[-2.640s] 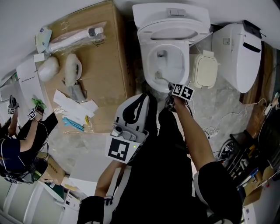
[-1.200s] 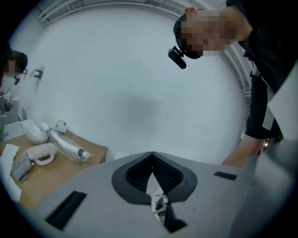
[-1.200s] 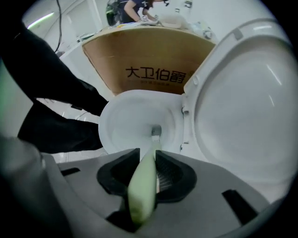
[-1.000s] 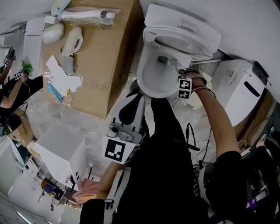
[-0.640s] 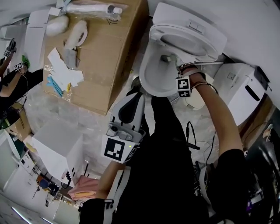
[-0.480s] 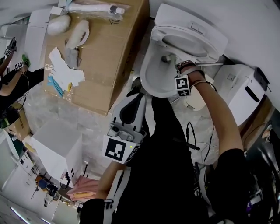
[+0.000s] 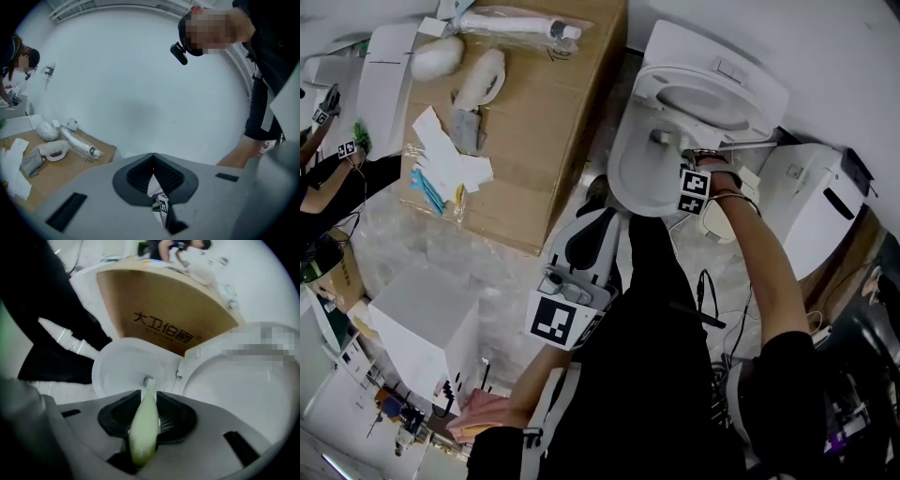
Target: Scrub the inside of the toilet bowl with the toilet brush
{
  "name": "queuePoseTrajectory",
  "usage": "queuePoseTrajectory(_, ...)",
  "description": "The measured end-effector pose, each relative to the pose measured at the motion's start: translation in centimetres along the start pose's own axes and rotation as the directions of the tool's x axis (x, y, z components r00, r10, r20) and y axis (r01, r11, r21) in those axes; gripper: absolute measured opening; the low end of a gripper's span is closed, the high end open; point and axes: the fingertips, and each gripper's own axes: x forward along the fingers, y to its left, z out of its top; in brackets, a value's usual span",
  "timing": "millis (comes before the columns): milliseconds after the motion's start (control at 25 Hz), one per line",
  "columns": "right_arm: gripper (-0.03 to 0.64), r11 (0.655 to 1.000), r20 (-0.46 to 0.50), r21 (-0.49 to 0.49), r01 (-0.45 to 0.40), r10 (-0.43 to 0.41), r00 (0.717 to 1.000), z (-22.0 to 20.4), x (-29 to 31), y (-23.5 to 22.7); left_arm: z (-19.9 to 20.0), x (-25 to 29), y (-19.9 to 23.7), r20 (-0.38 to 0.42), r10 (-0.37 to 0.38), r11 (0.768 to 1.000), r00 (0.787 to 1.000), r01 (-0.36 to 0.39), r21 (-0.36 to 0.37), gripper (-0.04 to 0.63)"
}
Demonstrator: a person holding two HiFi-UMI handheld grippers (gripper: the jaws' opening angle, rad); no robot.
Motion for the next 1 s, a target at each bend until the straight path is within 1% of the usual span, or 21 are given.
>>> queuePoseTrajectory(40, 0.114, 0.988, 0.015, 0.157, -0.004, 0.002, 1.0, -0.1, -0.5, -0.2, 0.2, 0.0, -0.1, -0.006, -0.021, 1.0, 1.0, 0.021, -0.001, 0.008)
queuePoseTrajectory(80, 0.114, 0.944, 0.031, 0.328, -0.009, -0.001, 1.0, -0.4, -1.1, -0.6, 0.4, 0.1, -0.1, -0.012, -0.045, 0.999, 0.999, 0.045, 0.0, 0.008)
queuePoseTrajectory(120, 0.114, 0.867, 0.046, 0.498, -0.016, -0.008, 0.999, -0.7, -1.6, -0.9, 0.7, 0.3, -0.1, -0.014, -0.069, 0.998, 0.998, 0.069, 0.006, 0.008)
queuePoseTrajectory(160, 0.114, 0.757, 0.062, 0.652, -0.027, -0.019, 0.998, -1.2, -2.2, -1.2, 1.0, 0.5, 0.0, -0.011, -0.092, 0.996, 0.996, 0.092, 0.015, 0.008)
queuePoseTrajectory(200, 0.114, 0.621, 0.078, 0.783, -0.04, -0.034, 0.996, -1.6, -2.7, -1.3, 1.3, 0.7, 0.2, -0.008, -0.114, 0.993, 0.993, 0.114, 0.023, 0.008)
queuePoseTrajectory(240, 0.114, 0.461, 0.091, 0.885, -0.055, -0.056, 0.994, -2.1, -3.2, -1.3, 1.6, 1.0, 0.3, -0.005, -0.137, 0.99, 0.991, 0.137, 0.026, 0.008)
queuePoseTrajectory(280, 0.114, 0.286, 0.097, 0.956, -0.07, -0.082, 0.992, -2.7, -3.6, -1.1, 1.8, 1.2, 0.4, -0.005, -0.159, 0.987, 0.987, 0.159, 0.026, 0.008)
queuePoseTrajectory(320, 0.114, 0.1, 0.094, 0.992, -0.083, -0.11, 0.989, -3.4, -3.9, -0.8, 1.9, 1.5, 0.5, -0.009, -0.181, 0.983, 0.984, 0.181, 0.026, 0.008)
queuePoseTrajectory(360, 0.114, -0.094, 0.085, 0.991, -0.099, -0.14, 0.987, -4.2, -4.0, -0.3, 2.0, 1.8, 0.6, -0.018, -0.2, 0.979, 0.98, 0.2, 0.026, 0.008)
queuePoseTrajectory(400, 0.114, -0.291, 0.071, 0.949, -0.119, -0.171, 0.983, -5.1, -3.8, 0.4, 1.9, 2.1, 0.7, -0.026, -0.217, 0.976, 0.976, 0.217, 0.027, 0.008)
queuePoseTrajectory(440, 0.114, -0.483, 0.051, 0.864, -0.143, -0.2, 0.978, -5.9, -3.4, 1.4, 1.8, 2.4, 0.8, -0.036, -0.232, 0.972, 0.972, 0.233, 0.027, 0.008)
queuePoseTrajectory(480, 0.114, -0.654, 0.022, 0.738, -0.167, -0.225, 0.974, -6.6, -2.9, 2.7, 1.6, 2.6, 0.9, -0.048, -0.246, 0.969, 0.968, 0.247, 0.026, 0.008)
queuePoseTrajectory(520, 0.114, -0.789, -0.016, 0.585, -0.187, -0.242, 0.97, -7.1, -2.4, 4.1, 1.2, 2.7, 1.1, -0.066, -0.259, 0.965, 0.964, 0.261, 0.024, 0.008)
queuePoseTrajectory(560, 0.114, -0.884, -0.059, 0.421, -0.201, -0.248, 0.967, -7.4, -1.7, 5.6, 0.7, 2.8, 1.2, -0.086, -0.269, 0.962, 0.959, 0.272, 0.02, 0.008)
queuePoseTrajectory(600, 0.114, -0.941, -0.101, 0.262, -0.214, -0.247, 0.964, -7.5, -0.9, 7.1, 0.2, 2.9, 1.3, -0.102, -0.279, 0.959, 0.955, 0.282, 0.016, 0.008)
queuePoseTrajectory(640, 0.114, -0.967, -0.135, 0.117, -0.226, -0.241, 0.961, -7.3, -0.1, 8.3, -0.1, 3.0, 1.5, -0.109, -0.288, 0.956, 0.951, 0.292, 0.015, 0.008)
queuePoseTrajectory(680, 0.114, -0.97, -0.16, -0.006, -0.242, -0.238, 0.958, -6.9, 0.8, 9.2, -0.4, 3.1, 1.6, -0.112, -0.297, 0.954, 0.948, 0.3, 0.014, 0.008)
queuePoseTrajectory(760, 0.114, -0.943, -0.189, -0.187, -0.276, -0.241, 0.952, -5.8, 2.7, 10.1, -1.2, 3.1, 2.0, -0.135, -0.308, 0.95, 0.942, 0.312, 0.012, 0.008)
queuePoseTrajectory(880, 0.114, -0.866, -0.221, -0.386, -0.319, -0.249, 0.943, -4.1, 5.0, 9.7, -3.2, 2.8, 3.0, -0.209, -0.307, 0.949, 0.928, 0.316, 0.009, 0.008)
queuePoseTrajectory(960, 0.114, -0.809, -0.246, -0.476, -0.344, -0.253, 0.936, -3.5, 6.2, 8.9, -3.9, 2.7, 3.7, -0.217, -0.306, 0.949, 0.927, 0.315, 0.007, 0.008)
queuePoseTrajectory(1000, 0.114, -0.793, -0.253, -0.496, -0.352, -0.256, 0.933, -3.3, 6.6, 8.4, -4.1, 2.7, 4.0, -0.214, -0.304, 0.95, 0.928, 0.313, 0.005, 0.009)
